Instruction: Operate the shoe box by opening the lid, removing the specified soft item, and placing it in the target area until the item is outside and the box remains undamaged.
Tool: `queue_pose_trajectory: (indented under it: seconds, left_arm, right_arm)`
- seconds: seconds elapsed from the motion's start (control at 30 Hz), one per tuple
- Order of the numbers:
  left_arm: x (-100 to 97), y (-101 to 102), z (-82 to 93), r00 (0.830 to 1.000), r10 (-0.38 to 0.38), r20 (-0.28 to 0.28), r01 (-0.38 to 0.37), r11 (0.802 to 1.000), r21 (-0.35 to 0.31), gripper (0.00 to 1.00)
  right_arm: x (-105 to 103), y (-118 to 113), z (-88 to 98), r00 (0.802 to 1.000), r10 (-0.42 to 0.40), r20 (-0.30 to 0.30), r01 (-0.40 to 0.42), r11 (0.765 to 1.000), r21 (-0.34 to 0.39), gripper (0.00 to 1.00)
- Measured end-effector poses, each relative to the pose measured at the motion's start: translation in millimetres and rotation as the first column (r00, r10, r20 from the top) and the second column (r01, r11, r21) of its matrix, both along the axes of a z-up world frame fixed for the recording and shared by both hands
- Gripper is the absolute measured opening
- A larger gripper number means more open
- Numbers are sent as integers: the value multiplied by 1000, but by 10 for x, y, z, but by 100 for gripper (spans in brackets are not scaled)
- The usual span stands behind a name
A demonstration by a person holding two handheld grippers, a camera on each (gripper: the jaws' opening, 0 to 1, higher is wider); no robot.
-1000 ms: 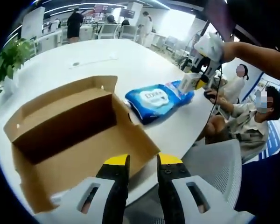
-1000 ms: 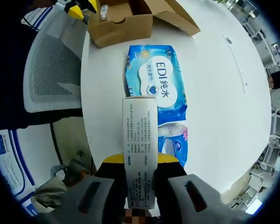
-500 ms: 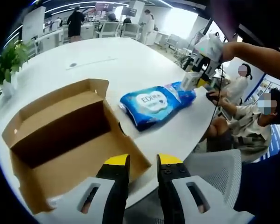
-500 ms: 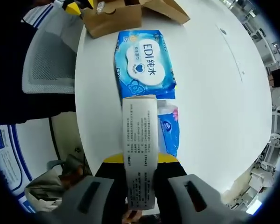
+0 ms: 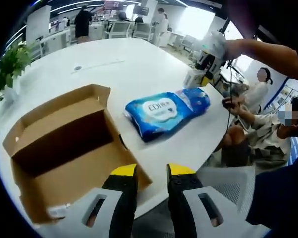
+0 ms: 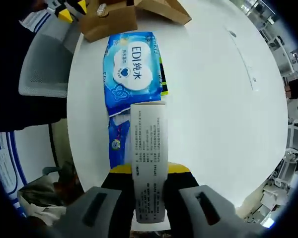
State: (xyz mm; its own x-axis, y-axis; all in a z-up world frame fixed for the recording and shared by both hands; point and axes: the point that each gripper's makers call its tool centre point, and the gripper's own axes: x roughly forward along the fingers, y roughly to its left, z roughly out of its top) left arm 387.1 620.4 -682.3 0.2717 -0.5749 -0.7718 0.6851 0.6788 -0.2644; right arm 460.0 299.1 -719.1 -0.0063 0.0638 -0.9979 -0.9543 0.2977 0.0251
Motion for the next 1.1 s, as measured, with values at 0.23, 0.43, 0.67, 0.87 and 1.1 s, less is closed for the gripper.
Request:
queue_pose_trajectory:
  seconds: [0.23, 0.43, 0.67, 0.87, 1.1]
  left_arm:
    - [16, 41, 20, 1000, 28, 0, -28, 1000, 14, 21]
    - [-3, 13, 14, 999, 36, -9, -36, 999, 15, 21]
    - [20, 6, 16, 999, 44, -5, -44, 999, 22, 21]
    - [6, 30, 3, 999, 51, -15, -50, 998, 35, 21]
    - [-6, 51, -6, 999, 45, -18, -44, 998, 49, 21]
  right_arm:
    - [146, -63, -78, 1000, 12, -1, -12, 1000, 0, 19]
    - [226, -82, -124, 1000, 15, -4, -15, 1000, 5, 19]
    - [322, -156, -285, 1000, 14, -10, -14, 1000, -1, 19]
    - [353, -187, -411, 999, 24, -20, -25, 1000, -4, 19]
    - [347, -112, -539, 999, 37, -25, -37, 999, 13, 19]
